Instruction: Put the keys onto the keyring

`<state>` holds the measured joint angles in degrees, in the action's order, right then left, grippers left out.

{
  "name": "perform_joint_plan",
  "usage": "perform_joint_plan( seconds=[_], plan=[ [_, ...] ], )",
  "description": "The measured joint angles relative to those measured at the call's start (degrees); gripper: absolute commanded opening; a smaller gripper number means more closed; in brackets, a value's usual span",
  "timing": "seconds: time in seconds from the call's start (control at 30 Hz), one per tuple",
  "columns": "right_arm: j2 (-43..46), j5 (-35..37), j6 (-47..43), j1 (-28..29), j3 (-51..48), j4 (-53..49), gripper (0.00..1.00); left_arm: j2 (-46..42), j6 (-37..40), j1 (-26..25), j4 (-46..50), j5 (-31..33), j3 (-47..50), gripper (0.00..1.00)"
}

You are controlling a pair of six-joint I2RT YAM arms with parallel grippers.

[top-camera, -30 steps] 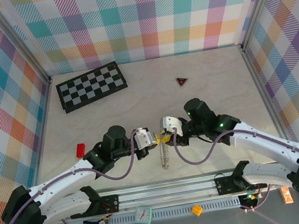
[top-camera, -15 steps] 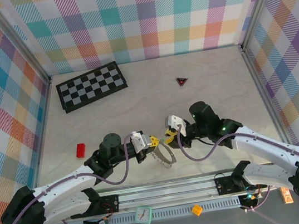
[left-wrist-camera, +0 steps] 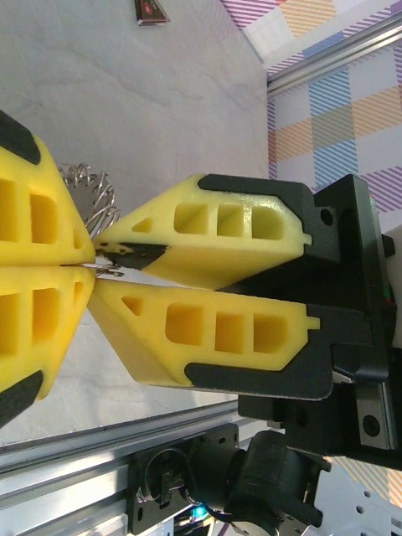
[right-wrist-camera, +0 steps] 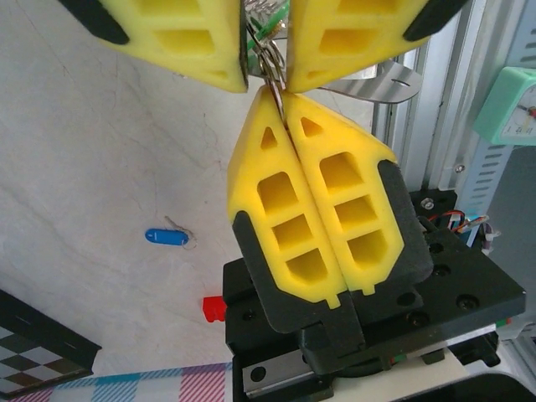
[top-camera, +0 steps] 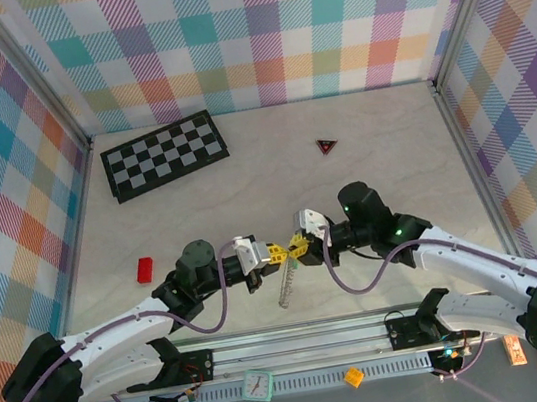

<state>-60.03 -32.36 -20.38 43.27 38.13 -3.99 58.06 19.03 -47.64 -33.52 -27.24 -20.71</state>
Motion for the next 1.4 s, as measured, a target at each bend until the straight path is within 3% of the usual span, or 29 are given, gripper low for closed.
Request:
perform_joint_plan(
  seconds=[0.1, 0.17, 0.2, 0.3, 0.37, 0.6, 0.83, 1.2, 1.4],
  plan=[
    [-0.5, -0.5, -0.4, 0.1, 0.0, 0.2, 0.02, 0.3, -0.3, 0.2, -1.0, -0.1, 0.5, 0.0],
    [-0.6, -0.6, -0.8, 0.1, 0.0, 0.1, 0.0, 0.5, -0.6, 0.4, -1.3, -0.2, 0.7, 0.0],
    [-0.6, -0.5, -0.9, 0.1, 0.0, 0.0, 0.0, 0.5, -0.9, 0.4, -1.4, -0.2, 0.7, 0.03],
    [-0.6, 0.0, -1.7, 0.1, 0.0, -0.7, 0.0, 0.4, -0.7, 0.4, -1.2, 0.8, 0.7, 0.25],
    [-0.6, 0.7, -2.7, 0.3, 0.4, -2.8, 0.0, -0.6, 0.0, 0.4, 0.2, 2.1, 0.6, 0.27],
    [-1.7, 5.6, -8.2, 1.8, 6.9, -13.0, 0.0, -3.1, 6.6, 0.4, 17.0, 5.0, -7.0, 0.26],
    [-3.1, 8.9, -11.7, 3.3, 10.3, -17.6, 0.0, -2.7, 10.8, 0.5, 26.0, 4.3, -11.2, 0.25],
    [-4.0, 11.8, -13.6, 5.2, 11.5, -19.2, 0.0, -1.2, 12.0, 0.7, 29.7, 1.5, -12.1, 0.25],
    [-4.0, 11.8, -13.6, 6.6, 11.5, -18.9, 0.0, 0.9, 12.2, 1.1, 30.2, -0.2, -13.3, 0.17]
  ],
)
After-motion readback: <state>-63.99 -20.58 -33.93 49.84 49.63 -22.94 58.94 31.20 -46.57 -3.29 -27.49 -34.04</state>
